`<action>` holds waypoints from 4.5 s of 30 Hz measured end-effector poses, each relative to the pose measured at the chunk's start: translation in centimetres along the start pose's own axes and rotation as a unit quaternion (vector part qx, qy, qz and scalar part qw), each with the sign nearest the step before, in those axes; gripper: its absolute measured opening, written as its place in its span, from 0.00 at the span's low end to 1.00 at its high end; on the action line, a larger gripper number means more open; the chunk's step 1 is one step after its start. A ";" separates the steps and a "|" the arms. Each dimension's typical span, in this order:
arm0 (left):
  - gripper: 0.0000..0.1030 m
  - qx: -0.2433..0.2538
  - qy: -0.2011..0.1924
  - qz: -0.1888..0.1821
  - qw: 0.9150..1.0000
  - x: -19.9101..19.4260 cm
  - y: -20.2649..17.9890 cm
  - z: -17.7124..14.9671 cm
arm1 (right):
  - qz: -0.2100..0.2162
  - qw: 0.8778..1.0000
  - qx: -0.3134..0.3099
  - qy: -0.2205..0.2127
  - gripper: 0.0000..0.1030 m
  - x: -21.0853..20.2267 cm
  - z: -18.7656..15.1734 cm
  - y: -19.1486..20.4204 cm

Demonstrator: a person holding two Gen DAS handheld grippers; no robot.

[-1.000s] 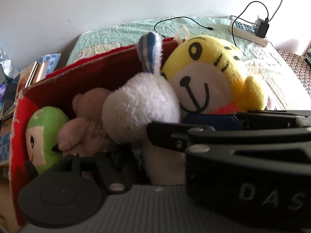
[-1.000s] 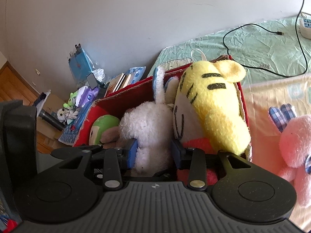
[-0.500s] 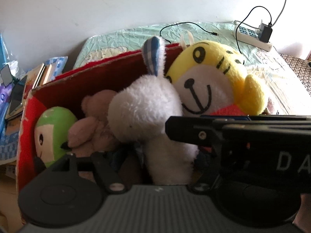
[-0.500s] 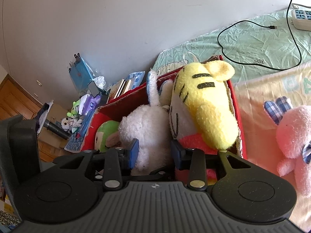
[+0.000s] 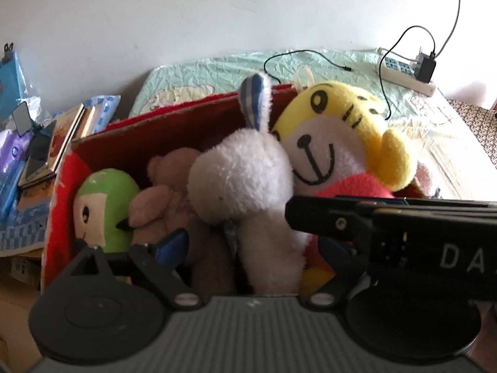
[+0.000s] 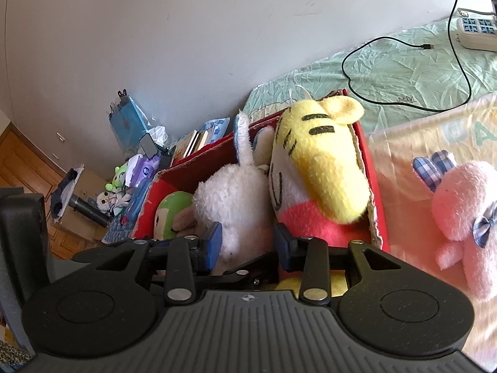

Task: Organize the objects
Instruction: 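Lower the white bunny plush into the red box beside the tiger plush, then open the right tool and release the white bunny inside the box, then move the right tool out of the box toward the pink bunny plush, then close the right tool on the pink bunny plush's head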

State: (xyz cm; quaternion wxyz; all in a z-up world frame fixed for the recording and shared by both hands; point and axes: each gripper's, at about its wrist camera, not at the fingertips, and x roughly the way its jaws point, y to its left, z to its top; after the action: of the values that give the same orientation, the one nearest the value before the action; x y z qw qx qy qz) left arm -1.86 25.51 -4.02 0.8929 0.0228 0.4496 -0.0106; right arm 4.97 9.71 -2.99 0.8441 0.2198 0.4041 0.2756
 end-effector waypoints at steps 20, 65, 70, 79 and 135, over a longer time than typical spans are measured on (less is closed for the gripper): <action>0.89 -0.008 -0.002 0.037 0.999 -1.7 -0.5 -1.3 | -0.004 0.999 0.016 -0.042 0.38 -2.9 -1.5 0.1; 0.89 -0.009 0.029 0.045 0.999 -5.0 -1.1 -6.0 | 0.026 0.999 0.020 -0.029 0.39 -5.2 -6.3 1.3; 0.89 -0.002 0.045 0.042 0.998 -3.9 -2.3 -6.5 | 0.024 0.999 0.038 -0.017 0.39 -5.2 -6.7 0.1; 0.89 0.000 0.079 0.043 0.996 -2.0 -5.3 -7.1 | 0.019 0.998 0.061 0.008 0.39 -5.8 -7.0 -3.2; 0.95 0.034 0.127 0.005 0.991 4.3 -23.1 -4.3 | -0.029 0.994 0.108 0.015 0.38 -13.5 -2.5 -20.9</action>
State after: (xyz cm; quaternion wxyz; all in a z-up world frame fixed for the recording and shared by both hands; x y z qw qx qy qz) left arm -3.69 2.64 -10.79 0.8271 0.0570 0.5589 -0.0185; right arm 1.94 -14.28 -9.23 0.8167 0.2935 0.4506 0.2093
